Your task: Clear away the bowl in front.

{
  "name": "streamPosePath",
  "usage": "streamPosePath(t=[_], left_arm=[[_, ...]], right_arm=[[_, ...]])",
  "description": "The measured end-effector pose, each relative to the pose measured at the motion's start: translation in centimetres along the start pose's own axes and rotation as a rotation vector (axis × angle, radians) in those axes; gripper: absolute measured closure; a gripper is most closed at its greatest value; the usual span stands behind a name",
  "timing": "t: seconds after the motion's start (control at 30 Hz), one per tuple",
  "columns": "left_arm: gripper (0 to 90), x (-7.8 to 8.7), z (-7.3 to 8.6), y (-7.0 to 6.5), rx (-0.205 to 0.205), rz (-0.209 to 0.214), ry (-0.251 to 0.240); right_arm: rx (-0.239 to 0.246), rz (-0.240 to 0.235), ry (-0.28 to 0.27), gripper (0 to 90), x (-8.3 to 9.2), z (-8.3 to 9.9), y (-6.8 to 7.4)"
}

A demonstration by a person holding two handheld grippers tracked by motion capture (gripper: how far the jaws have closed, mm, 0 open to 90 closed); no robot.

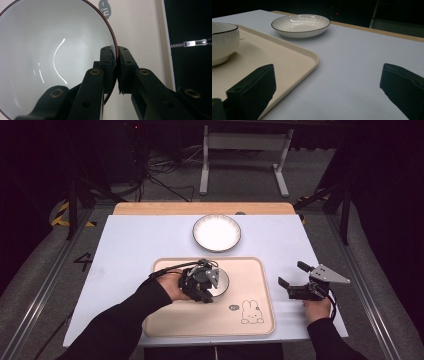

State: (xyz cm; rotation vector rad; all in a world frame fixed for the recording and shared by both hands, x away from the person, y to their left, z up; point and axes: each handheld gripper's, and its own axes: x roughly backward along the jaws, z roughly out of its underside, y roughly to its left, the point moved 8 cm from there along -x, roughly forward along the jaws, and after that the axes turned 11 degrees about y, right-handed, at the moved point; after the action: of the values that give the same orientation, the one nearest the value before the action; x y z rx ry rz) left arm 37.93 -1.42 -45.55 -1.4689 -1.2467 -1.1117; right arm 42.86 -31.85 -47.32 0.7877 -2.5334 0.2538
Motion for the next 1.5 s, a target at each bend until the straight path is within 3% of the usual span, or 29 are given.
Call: streamPosePath(t=[0.17, 0.27, 0.4, 0.47, 0.5, 0.53, 0.6, 0.63, 0.67, 0.7, 0.73, 0.8, 0.87, 0.93, 1.0, 1.03, 1.07, 1.23, 1.33, 1.5], left_arm=[[83.2, 0.0, 0.0, 0.1, -0.003, 0.011, -0.005], [80.8, 0.0, 0.0, -0.1, 0.006, 0.048, -0.017], [66.5, 0.0, -0.1, -0.1, 0.04, 0.056, -0.006], [56.8, 0.6, -0.2, 0.2, 0.076, 0.065, -0.054], [49.9, 0.6, -0.2, 0.2, 0.076, 0.065, -0.054], [42.6, 1.0, -0.3, 0.5, 0.088, 0.065, -0.093], [34.8, 1.2, -0.3, 0.6, 0.093, 0.071, -0.118], [31.1, 1.9, -0.3, 0.7, 0.113, 0.082, -0.18], [27.3, 1.9, -0.3, 0.7, 0.113, 0.082, -0.18], [24.2, 2.4, -0.2, 0.8, 0.141, 0.088, -0.236], [21.1, 2.4, -0.2, 0.8, 0.141, 0.088, -0.236], [16.4, 3.2, 0.1, 1.2, 0.181, 0.073, -0.322], [8.4, 3.4, 0.3, 1.4, 0.199, 0.051, -0.345], [6.0, 3.9, 0.8, 1.7, 0.232, 0.002, -0.391], [2.0, 4.3, 1.3, 1.8, 0.264, -0.025, -0.449], [0.9, 4.3, 1.3, 1.8, 0.264, -0.025, -0.449], [0.3, 4.5, 1.7, 1.9, 0.275, -0.057, -0.482], [0.2, 5.0, 2.6, 1.8, 0.305, -0.103, -0.546], [0.3, 5.6, 3.8, 1.9, 0.344, -0.137, -0.622], [0.3, 6.1, 5.3, 2.1, 0.378, -0.179, -0.676]], right_arm=[[-0.001, -0.001, 0.0, 1.1, 0.0, 0.0, 0.0], [0.0, -0.001, 0.0, 1.1, 0.0, 0.0, 0.0], [0.0, -0.001, 0.0, 1.1, 0.0, 0.0, 0.0], [0.0, -0.001, 0.0, 1.1, 0.0, 0.0, 0.0], [0.0, 0.0, 0.0, 1.1, 0.0, 0.0, 0.0], [0.0, 0.0, 0.0, 1.1, 0.0, 0.0, 0.0], [0.0, -0.001, 0.0, 1.1, 0.0, 0.0, 0.0], [-0.001, -0.001, 0.0, 1.1, 0.0, 0.0, 0.0], [-0.001, 0.0, 0.0, 1.1, 0.0, 0.0, 0.0], [-0.001, 0.0, 0.001, 1.1, 0.0, 0.0, 0.0], [-0.001, 0.0, 0.001, 1.1, 0.0, 0.0, 0.0], [-0.001, 0.0, 0.001, 1.1, 0.0, 0.0, 0.0], [-0.002, 0.0, 0.001, 1.1, 0.0, 0.0, 0.0], [0.0, 0.001, 0.001, 1.1, 0.0, 0.0, 0.0], [0.001, 0.001, 0.002, 1.1, 0.0, 0.0, 0.0], [0.0, 0.001, 0.002, 1.1, 0.0, 0.0, 0.0], [-0.001, 0.002, 0.002, 1.1, 0.0, 0.0, 0.0], [-0.002, 0.003, 0.002, 1.1, 0.0, 0.0, 0.0], [-0.002, 0.003, 0.002, 1.1, 0.0, 0.0, 0.0], [-0.002, 0.004, 0.003, 1.1, 0.0, 0.0, 0.0]])
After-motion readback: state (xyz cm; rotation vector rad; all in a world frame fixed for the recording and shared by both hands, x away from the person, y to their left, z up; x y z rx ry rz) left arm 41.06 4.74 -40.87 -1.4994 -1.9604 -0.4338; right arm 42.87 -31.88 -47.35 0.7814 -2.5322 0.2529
